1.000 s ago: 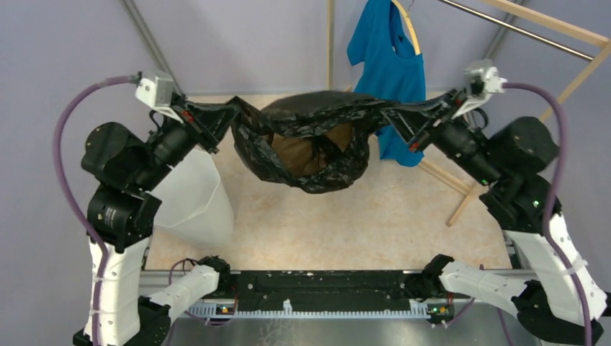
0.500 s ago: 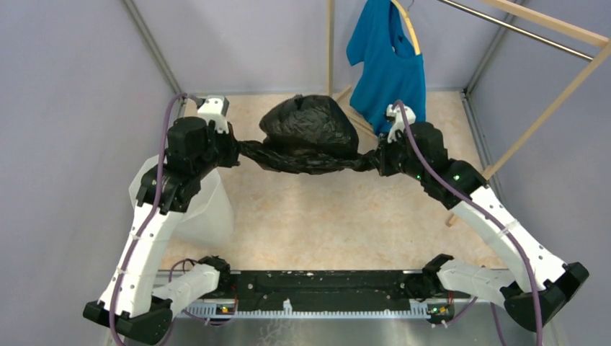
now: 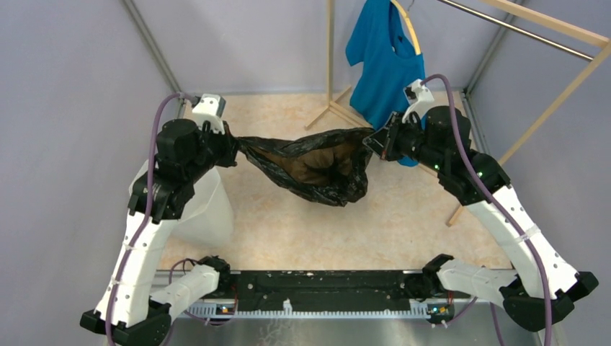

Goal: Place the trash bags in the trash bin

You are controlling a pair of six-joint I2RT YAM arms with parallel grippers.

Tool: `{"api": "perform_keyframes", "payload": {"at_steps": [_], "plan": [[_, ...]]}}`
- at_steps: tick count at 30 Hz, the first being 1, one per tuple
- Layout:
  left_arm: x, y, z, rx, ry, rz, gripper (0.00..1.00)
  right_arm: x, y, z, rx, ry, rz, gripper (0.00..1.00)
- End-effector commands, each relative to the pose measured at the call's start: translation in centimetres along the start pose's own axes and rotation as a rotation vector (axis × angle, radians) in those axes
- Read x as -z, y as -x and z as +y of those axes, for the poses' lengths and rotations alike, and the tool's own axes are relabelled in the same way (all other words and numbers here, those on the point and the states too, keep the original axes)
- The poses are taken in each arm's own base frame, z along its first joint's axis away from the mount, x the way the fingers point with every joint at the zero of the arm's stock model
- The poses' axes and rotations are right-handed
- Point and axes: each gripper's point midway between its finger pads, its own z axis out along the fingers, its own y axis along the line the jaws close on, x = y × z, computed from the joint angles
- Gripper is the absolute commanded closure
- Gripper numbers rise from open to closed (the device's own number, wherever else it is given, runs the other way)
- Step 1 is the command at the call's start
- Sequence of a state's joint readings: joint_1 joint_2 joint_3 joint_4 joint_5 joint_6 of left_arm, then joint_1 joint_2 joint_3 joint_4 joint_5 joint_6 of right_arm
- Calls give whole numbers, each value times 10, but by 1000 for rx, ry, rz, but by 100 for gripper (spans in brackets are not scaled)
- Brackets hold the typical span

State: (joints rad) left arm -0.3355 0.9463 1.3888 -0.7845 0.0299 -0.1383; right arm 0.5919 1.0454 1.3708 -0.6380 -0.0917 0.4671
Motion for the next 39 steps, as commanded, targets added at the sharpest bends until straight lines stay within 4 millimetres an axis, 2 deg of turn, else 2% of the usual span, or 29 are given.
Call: {"api": "perform_keyframes", "payload": {"at_steps": [1,4,7,9,11,13,15,17,19,22,25,27,30,31,32,34,35,36,37,39], "plan": [[5,1,0,-19,-3,-19,100,9,29,9,-170,0,-101,100],[13,3,17,-35,92,-23,100,10,34,-10,-168,-110,-126,100],[18,-2,39,-40,213,-2,100,10,29,-28,-109,-192,-112,100],[21,-3,50,-25,282,11,93,8,23,-38,-98,-242,-92,100],[25,0,53,-3,314,9,89,5,17,-38,-99,-236,-67,100],[29,11,50,25,306,-6,76,-1,10,-33,-113,-199,-38,100],[35,32,34,62,230,-50,49,-7,5,-27,-135,-168,-13,100],[41,54,4,106,80,-102,37,-13,3,-18,-170,-124,4,100],[48,71,-42,130,-175,-147,25,-18,4,-8,-206,-79,9,100],[69,87,-99,150,-512,-169,14,-23,8,3,-231,-24,8,100],[86,86,-138,175,-787,-149,11,-25,11,8,-246,-9,11,100],[86,73,-152,213,-892,-127,11,-26,13,10,-252,2,2,100],[63,41,-176,231,-873,-68,10,-29,14,10,-263,7,-2,100],[58,25,-197,220,-878,-26,10,-31,14,10,-266,6,-1,100],[60,4,-229,186,-905,24,10,-32,14,10,-269,6,0,100],[47,-27,-266,78,-811,78,10,-35,13,10,-277,7,5,100],[34,-41,-274,6,-706,98,10,-36,12,10,-278,6,8,100],[20,-49,-269,-60,-565,109,10,-36,12,10,-279,2,9,100],[15,-52,-273,-107,-503,108,9,-36,11,9,-279,-2,8,100],[3,-72,-282,-195,-448,118,4,-36,11,6,-281,-15,4,100]]}}
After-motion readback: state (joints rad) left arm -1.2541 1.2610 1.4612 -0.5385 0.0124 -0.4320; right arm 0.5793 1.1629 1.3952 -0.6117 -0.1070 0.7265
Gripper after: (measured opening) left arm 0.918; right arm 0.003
